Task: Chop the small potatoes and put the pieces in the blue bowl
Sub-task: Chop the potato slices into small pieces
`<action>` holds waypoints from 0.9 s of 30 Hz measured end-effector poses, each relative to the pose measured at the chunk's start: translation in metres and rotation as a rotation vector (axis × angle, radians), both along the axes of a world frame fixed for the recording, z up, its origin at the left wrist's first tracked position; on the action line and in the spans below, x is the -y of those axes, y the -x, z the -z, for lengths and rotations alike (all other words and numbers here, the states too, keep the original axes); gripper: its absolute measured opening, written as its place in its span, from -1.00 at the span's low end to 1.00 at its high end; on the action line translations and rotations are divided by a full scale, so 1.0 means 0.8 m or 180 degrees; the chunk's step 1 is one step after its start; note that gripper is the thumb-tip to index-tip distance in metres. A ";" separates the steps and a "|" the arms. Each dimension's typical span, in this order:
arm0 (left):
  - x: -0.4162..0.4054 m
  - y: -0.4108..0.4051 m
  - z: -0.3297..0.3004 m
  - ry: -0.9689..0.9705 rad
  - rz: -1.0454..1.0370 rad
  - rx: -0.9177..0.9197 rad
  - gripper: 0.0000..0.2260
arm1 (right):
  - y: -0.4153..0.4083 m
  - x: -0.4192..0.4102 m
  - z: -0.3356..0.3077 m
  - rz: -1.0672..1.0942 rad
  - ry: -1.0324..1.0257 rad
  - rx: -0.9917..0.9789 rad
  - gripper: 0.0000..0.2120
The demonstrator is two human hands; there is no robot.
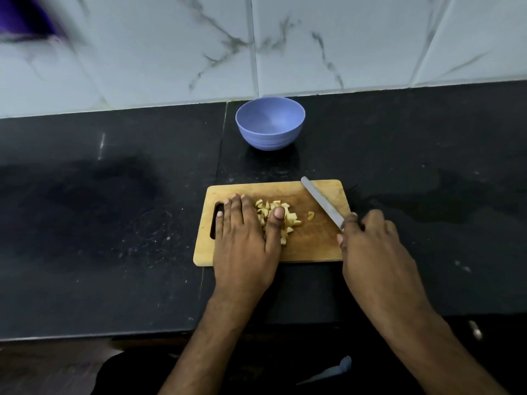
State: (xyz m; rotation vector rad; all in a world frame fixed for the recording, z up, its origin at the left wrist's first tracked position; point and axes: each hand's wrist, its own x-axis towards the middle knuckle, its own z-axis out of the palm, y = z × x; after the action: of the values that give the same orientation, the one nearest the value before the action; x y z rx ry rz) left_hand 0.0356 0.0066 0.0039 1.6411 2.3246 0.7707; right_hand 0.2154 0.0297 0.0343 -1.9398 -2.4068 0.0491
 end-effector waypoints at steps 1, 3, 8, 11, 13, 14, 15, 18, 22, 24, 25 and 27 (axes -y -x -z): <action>-0.003 -0.003 -0.002 -0.0045 0.0020 0.0083 -0.11 | 0.001 -0.003 -0.003 -0.0040 -0.0005 0.0020 -0.53; -0.009 -0.006 -0.001 -0.0160 0.0044 0.0330 -0.12 | 0.004 -0.005 -0.009 -0.0141 -0.0113 -0.0028 -0.51; -0.014 -0.008 -0.022 -0.0939 0.0056 0.1782 -0.53 | 0.039 -0.010 -0.015 -0.0796 -0.0309 -0.1375 -0.50; -0.018 -0.006 -0.033 -0.0992 0.0037 0.2794 -0.48 | 0.064 -0.026 0.004 -0.0974 -0.0007 -0.1554 -0.41; -0.024 0.001 -0.025 -0.1010 -0.0044 0.3125 -0.32 | 0.076 -0.035 0.011 -0.1009 0.0159 -0.1737 -0.34; -0.026 0.003 -0.023 -0.1016 -0.0052 0.3247 -0.30 | 0.082 -0.038 0.013 -0.1043 0.0171 -0.1819 -0.33; -0.029 0.004 -0.024 -0.0996 -0.0050 0.3367 -0.31 | 0.086 -0.040 0.013 -0.1071 0.0140 -0.1880 -0.34; -0.033 -0.001 -0.025 -0.1034 0.0023 0.3461 -0.35 | 0.095 -0.044 0.020 -0.1100 -0.0004 -0.1988 -0.48; -0.035 -0.003 -0.028 -0.1241 0.0203 0.3591 -0.35 | 0.093 -0.039 0.025 -0.1278 -0.0065 -0.1787 -0.55; -0.034 0.002 -0.026 -0.1313 0.0216 0.3721 -0.34 | 0.091 -0.037 0.025 -0.1313 -0.0030 -0.1661 -0.45; -0.032 0.006 -0.025 -0.1323 0.0239 0.3715 -0.35 | 0.090 -0.037 0.025 -0.1308 -0.0054 -0.1647 -0.43; -0.027 0.017 -0.025 -0.1258 0.0375 0.3353 -0.40 | 0.091 -0.038 0.027 -0.1298 -0.0082 -0.1655 -0.43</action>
State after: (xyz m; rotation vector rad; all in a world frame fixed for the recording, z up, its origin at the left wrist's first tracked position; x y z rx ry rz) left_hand 0.0223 0.0278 0.0241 1.0190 1.3627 1.6255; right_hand 0.1428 0.0599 0.0124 -1.1935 -2.3572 0.4690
